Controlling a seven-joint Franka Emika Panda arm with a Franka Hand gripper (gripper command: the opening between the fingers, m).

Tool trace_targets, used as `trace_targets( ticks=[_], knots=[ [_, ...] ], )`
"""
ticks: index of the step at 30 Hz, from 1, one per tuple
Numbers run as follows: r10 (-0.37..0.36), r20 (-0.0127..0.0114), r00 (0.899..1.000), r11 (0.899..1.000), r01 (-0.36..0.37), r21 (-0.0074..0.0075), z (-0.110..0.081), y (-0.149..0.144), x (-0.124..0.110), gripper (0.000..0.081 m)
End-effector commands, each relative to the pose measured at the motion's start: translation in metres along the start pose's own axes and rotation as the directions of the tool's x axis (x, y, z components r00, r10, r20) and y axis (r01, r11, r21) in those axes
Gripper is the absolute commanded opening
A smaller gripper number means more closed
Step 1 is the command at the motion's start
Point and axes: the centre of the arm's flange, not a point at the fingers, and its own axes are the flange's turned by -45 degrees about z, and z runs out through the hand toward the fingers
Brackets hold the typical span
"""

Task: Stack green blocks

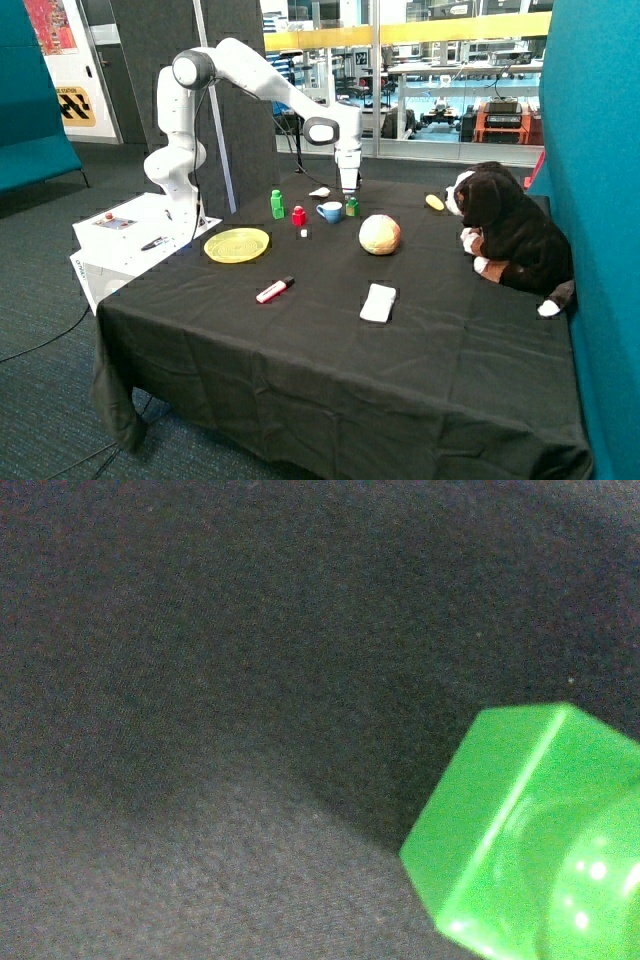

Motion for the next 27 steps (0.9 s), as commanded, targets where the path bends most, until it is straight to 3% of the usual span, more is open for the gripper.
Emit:
trace_targets(
  ticks=[1,8,18,20,25,27],
  knots=[
    [-0.003,-0.0029,1.000,1.000,0.003,-0.0009,0.0036,-0.0011,-0.0020,0.0390],
    [-0.001,-0.0029,1.000,1.000,0.001,-0.0009,0.0050,0.0022,-0.0020,0.0368],
    [0.000,-0.0029,1.000,1.000,0.000,-0.0009,0.0065,0.0051,-0.0002,0.0396],
    [-0.001,-0.0029,1.000,1.000,0.001,-0.0009,0.0068,0.0049,0.0006,0.0352],
    [-0.003,-0.0029,1.000,1.000,0.003,-0.0009,0.0077,0.0041,0.0024,0.0375],
    [-0.003,-0.0029,1.000,1.000,0.003,-0.0009,0.0082,0.0037,0.0029,0.0326]
  ],
)
